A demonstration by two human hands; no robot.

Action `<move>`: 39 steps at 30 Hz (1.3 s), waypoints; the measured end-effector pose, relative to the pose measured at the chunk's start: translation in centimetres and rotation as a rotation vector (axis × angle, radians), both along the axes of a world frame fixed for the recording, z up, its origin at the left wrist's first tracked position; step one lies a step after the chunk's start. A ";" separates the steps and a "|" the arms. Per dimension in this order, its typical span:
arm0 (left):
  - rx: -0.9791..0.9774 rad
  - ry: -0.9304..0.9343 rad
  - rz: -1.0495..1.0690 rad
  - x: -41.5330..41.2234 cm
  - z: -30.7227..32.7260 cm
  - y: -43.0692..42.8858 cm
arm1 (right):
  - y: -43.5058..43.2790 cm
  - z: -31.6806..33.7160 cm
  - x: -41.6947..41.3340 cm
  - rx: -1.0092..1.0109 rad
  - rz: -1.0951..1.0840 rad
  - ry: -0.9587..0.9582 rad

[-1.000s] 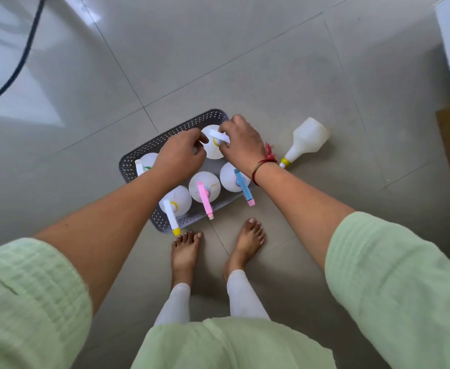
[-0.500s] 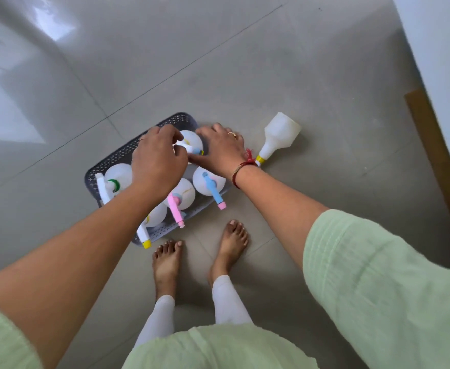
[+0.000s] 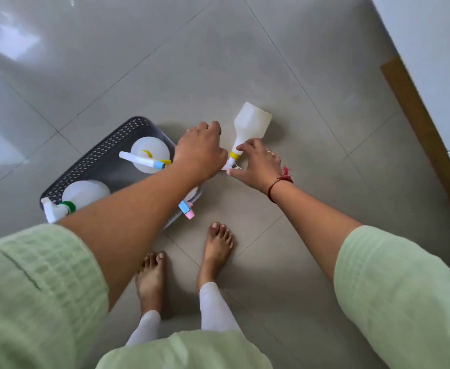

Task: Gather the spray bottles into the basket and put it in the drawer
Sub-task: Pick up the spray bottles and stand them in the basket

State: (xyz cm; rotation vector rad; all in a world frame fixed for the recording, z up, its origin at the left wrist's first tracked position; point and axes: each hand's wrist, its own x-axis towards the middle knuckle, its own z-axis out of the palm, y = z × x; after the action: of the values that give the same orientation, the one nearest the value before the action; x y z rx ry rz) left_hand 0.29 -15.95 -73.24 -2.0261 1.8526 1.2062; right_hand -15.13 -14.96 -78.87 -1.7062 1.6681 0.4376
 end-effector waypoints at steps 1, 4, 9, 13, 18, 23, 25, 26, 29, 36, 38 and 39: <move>0.036 -0.026 -0.039 -0.1 -0.9 -0.3 | 0.4 -0.8 -0.3 -0.005 0.072 0.032; 0.113 -0.149 -0.145 -0.3 -3.6 -1.0 | 1.7 -3.9 0.0 -0.114 0.357 0.230; 0.110 -0.189 -0.194 -1.5 -7.3 -0.8 | 3.3 -8.4 1.5 -0.149 0.503 0.308; 0.121 -0.214 -0.211 -2.1 -8.6 -0.2 | 4.0 -10.7 1.7 -0.139 0.440 0.280; 0.016 -0.300 -0.212 -1.6 -8.4 -0.1 | 4.5 -11.8 1.6 -0.170 0.372 0.224; -0.011 -0.247 -0.160 -0.8 -6.6 -0.3 | 4.6 -9.3 0.7 -0.179 0.323 0.247; 0.004 -0.208 -0.130 -0.6 -5.3 0.1 | 4.5 -7.2 0.5 -0.198 0.324 0.266; 0.012 -0.188 -0.116 -0.5 -4.4 0.3 | 4.4 -5.8 0.4 -0.203 0.328 0.275; 0.022 -0.142 -0.091 0.4 -0.9 0.6 | 3.9 -1.5 -0.1 -0.193 0.289 0.272; -0.062 -0.103 -0.010 3.6 5.9 0.6 | 1.7 7.3 1.0 -0.302 0.216 0.159; -0.108 -0.078 0.062 5.1 7.4 1.0 | 0.9 9.7 1.9 -0.381 0.168 0.112; -0.145 -0.050 0.108 5.9 8.2 1.4 | 0.4 10.7 2.5 -0.432 0.148 0.080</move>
State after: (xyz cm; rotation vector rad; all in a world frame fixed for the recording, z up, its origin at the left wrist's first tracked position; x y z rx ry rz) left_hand 6.23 -14.59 -65.09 -2.2375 1.8797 1.0630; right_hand -12.58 -14.53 -68.13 -2.1595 1.7937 0.2237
